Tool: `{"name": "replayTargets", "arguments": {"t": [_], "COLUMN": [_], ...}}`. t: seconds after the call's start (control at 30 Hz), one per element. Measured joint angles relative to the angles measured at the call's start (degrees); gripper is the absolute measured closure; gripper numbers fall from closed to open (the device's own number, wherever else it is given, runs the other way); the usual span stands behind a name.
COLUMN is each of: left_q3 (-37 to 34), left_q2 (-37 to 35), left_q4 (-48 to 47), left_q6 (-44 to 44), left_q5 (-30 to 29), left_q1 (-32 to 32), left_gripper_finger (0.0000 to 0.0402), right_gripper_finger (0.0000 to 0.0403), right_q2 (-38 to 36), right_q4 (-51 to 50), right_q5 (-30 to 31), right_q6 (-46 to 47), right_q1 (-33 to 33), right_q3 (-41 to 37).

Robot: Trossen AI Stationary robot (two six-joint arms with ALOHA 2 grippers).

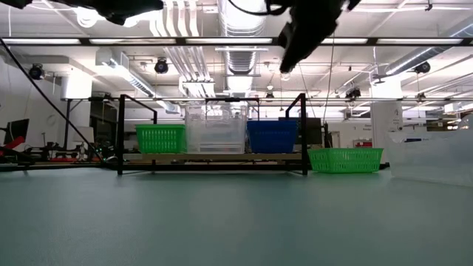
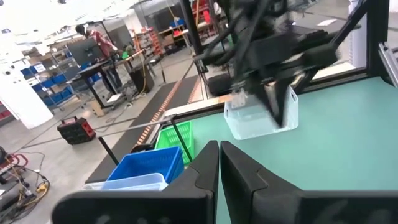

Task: Stack baskets on shelf by color
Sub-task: Stack the transparent bin on the transparent bin on the shelf

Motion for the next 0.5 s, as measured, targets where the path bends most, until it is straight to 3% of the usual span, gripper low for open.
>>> {"name": "replayTargets", "arguments": {"t": [0.13,0.33,0.5], "left_q3": [0.0,0.0,0.0], "left_q2": [1.8,4.5,6.1], "left_q4": [0.9,4.6,6.1], "left_q6": [0.0,-0.2,-1.5], "left_q5": [0.0,0.0,0.0], "left_q1": [0.0,0.0,0.0], "left_gripper_finger": [0.0402,0.0402,0.0402], "right_gripper_finger": [0.0394,0.0383,0.0329], "right_q2": [0.0,-0.2,-0.8], "right_q4": [-3.3,-19.5,-28.4], "right_q5": [1.2,-0.2,-1.1], "right_q6": [8.2,31.9,34.6], "right_q1": [5.5,11.7,18.2], "right_q3": [-0.8,-1.0,-1.0]}}
